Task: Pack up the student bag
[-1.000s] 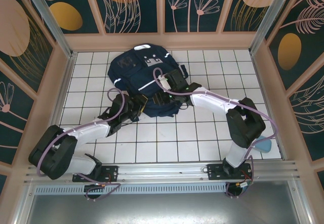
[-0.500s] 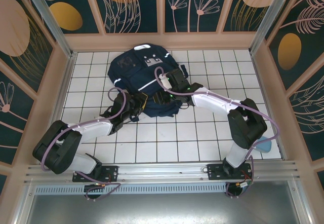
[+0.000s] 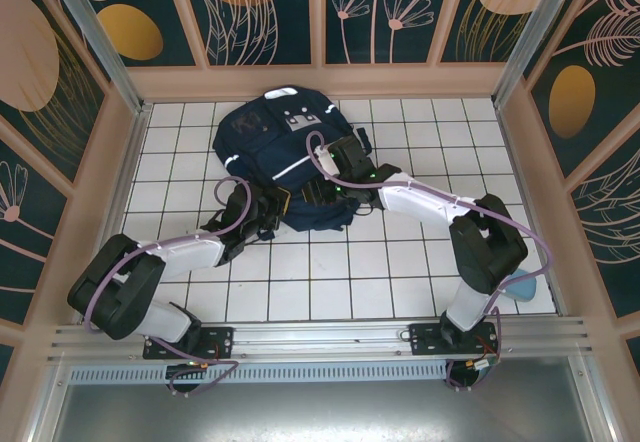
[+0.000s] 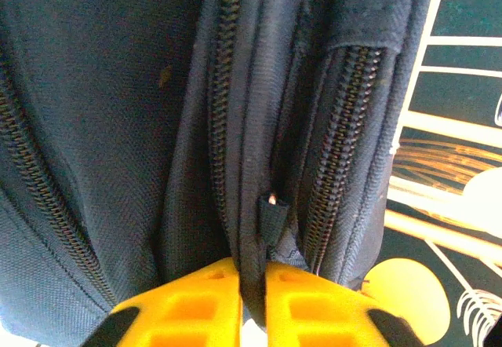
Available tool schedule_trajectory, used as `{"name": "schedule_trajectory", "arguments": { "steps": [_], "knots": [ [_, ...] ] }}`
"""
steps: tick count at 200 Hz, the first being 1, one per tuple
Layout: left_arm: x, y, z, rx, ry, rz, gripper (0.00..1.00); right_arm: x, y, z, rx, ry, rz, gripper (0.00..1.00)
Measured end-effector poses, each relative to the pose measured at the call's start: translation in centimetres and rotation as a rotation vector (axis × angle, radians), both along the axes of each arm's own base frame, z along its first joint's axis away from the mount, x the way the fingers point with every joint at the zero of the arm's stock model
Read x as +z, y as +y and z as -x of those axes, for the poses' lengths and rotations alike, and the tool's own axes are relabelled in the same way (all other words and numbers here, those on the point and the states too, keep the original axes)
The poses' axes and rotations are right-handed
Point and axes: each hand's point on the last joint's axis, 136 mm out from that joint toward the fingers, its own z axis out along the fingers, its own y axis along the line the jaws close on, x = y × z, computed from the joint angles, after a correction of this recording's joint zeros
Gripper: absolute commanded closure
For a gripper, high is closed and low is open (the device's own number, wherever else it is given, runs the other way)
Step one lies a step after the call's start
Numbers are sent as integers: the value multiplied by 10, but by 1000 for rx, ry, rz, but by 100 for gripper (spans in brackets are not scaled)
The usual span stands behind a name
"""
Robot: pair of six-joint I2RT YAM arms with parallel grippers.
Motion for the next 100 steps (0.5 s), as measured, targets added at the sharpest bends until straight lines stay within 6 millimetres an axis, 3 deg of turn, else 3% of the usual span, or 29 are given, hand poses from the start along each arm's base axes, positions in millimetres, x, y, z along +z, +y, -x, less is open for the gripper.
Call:
{"name": "schedule_trajectory", "arguments": {
  "steps": [9, 38, 100],
  "knots": [
    [0, 0, -1, 2, -2, -3, 100, -2, -1, 1, 0, 3, 3, 54],
    [4, 0, -1, -7, -10, -36, 100, -4, -5, 4, 4, 6, -1, 53],
    [40, 2, -6, -26, -78, -102, 100, 19, -5, 18, 75, -18, -77, 56]
  ]
}}
